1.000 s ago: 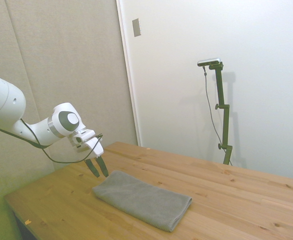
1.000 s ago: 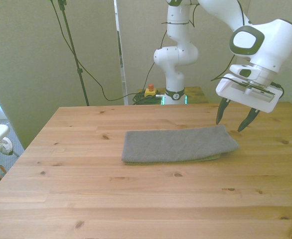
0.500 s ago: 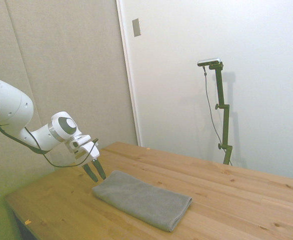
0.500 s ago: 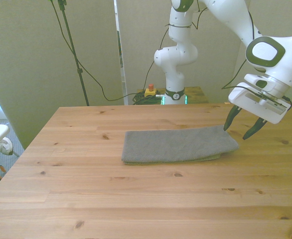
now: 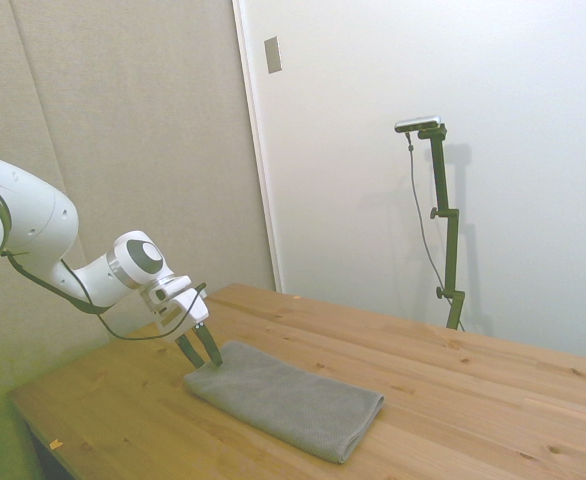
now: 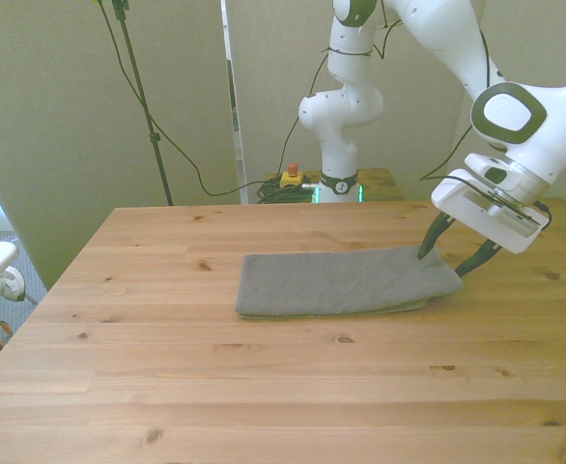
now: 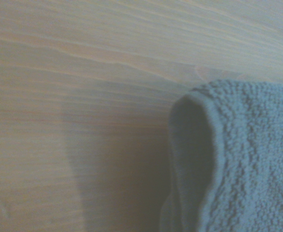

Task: Fold the towel

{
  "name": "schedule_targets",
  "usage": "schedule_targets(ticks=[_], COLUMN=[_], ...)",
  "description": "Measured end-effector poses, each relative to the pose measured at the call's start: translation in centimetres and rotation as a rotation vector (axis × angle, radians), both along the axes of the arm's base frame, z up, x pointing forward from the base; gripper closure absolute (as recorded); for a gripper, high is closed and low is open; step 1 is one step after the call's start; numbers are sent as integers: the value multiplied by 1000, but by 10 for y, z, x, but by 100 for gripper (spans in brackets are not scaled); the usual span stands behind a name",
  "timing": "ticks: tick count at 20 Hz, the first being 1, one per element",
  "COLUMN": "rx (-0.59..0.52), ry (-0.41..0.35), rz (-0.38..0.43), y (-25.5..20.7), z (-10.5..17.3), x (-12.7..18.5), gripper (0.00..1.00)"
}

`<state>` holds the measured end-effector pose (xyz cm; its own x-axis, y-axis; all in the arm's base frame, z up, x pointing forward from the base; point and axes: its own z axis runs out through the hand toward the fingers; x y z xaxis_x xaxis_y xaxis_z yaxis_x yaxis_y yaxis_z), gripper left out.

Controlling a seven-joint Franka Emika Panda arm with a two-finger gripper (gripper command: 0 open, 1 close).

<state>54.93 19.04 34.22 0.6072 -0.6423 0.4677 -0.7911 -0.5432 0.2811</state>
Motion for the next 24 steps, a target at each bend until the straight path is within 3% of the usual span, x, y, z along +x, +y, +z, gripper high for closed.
schedule_targets(ticks=[6,24], rx=[-6,16], ry=[-2,-1], rz=[-38,-5], y=[-27,-23], z=[-1,-11], x=[8,4], gripper=[100,100])
